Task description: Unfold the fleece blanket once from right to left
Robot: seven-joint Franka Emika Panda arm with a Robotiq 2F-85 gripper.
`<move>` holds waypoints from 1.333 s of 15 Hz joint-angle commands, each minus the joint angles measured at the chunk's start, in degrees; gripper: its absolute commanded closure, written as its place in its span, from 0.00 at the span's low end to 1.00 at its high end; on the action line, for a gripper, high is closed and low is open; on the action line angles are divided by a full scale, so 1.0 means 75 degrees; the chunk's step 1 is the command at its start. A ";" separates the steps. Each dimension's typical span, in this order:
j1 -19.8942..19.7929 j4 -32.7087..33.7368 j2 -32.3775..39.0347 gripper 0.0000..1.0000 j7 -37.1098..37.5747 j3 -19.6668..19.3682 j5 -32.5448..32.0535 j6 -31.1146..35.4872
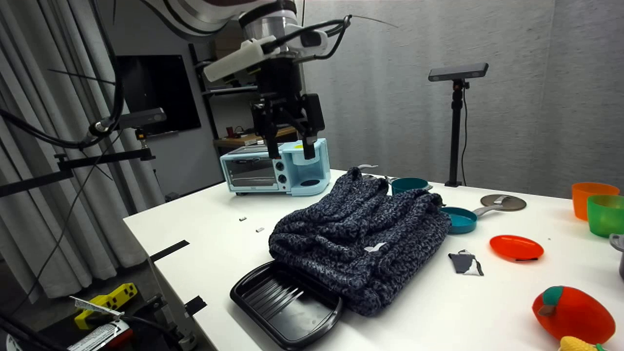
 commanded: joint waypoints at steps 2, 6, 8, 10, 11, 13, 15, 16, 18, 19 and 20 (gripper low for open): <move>0.0247 0.0839 0.0842 0.00 -0.0344 0.0199 0.0457 0.0312; 0.0244 0.0738 0.0801 0.00 -0.0149 0.0322 0.0525 0.0336; 0.0240 0.0727 0.0827 0.00 -0.0143 0.0324 0.0521 0.0335; 0.0231 0.0727 0.0824 0.00 -0.0143 0.0316 0.0521 0.0335; 0.0217 0.0807 0.0933 0.00 -0.0309 0.0290 0.0666 0.0260; 0.0164 0.0968 0.1254 0.00 -0.0394 0.0233 0.0708 0.0669; 0.0109 0.1170 0.1598 0.00 -0.0532 0.0185 0.0800 0.1020; 0.0072 0.1280 0.1792 0.00 -0.0621 0.0170 0.0875 0.1238; 0.0069 0.1414 0.2016 0.00 -0.0608 0.0251 0.0982 0.1512; 0.0051 0.1520 0.2192 0.00 -0.0688 0.0284 0.1063 0.1622; 0.0054 0.1594 0.2320 0.00 -0.0722 0.0330 0.1114 0.1703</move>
